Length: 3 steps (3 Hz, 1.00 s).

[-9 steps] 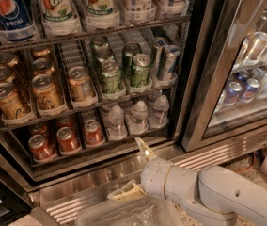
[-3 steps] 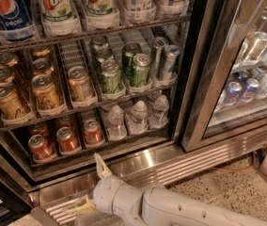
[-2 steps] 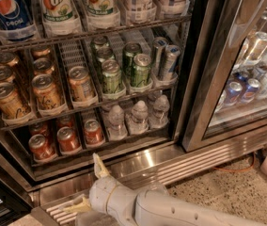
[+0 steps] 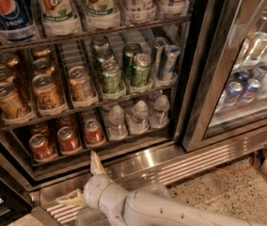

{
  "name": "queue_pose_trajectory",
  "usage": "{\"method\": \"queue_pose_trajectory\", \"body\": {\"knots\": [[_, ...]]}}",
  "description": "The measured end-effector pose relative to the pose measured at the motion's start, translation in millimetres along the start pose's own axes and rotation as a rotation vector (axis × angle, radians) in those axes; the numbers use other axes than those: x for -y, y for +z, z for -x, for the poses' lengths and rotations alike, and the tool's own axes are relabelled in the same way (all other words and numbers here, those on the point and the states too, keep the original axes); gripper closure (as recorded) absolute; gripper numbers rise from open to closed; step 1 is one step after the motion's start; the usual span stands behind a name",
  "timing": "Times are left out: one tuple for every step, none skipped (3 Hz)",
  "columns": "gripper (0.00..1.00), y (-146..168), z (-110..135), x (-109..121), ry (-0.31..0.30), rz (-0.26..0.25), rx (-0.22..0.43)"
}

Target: Pick coke can from bottom shelf of fridge

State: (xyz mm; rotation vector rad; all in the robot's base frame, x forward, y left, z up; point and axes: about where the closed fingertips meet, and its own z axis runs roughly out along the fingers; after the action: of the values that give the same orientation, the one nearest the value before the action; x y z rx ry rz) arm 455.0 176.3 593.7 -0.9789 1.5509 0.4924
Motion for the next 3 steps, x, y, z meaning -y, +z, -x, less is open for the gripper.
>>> {"method": "queue_pose_trajectory", "body": {"knots": [[0.00,10.3,-3.0,4.6,0.000,-0.027,0.014],[0.04,18.1,0.4,8.1,-0.006,-0.040,0.048],[0.10,24.6,7.0,10.0,-0.014,-0.045,0.084]]}}
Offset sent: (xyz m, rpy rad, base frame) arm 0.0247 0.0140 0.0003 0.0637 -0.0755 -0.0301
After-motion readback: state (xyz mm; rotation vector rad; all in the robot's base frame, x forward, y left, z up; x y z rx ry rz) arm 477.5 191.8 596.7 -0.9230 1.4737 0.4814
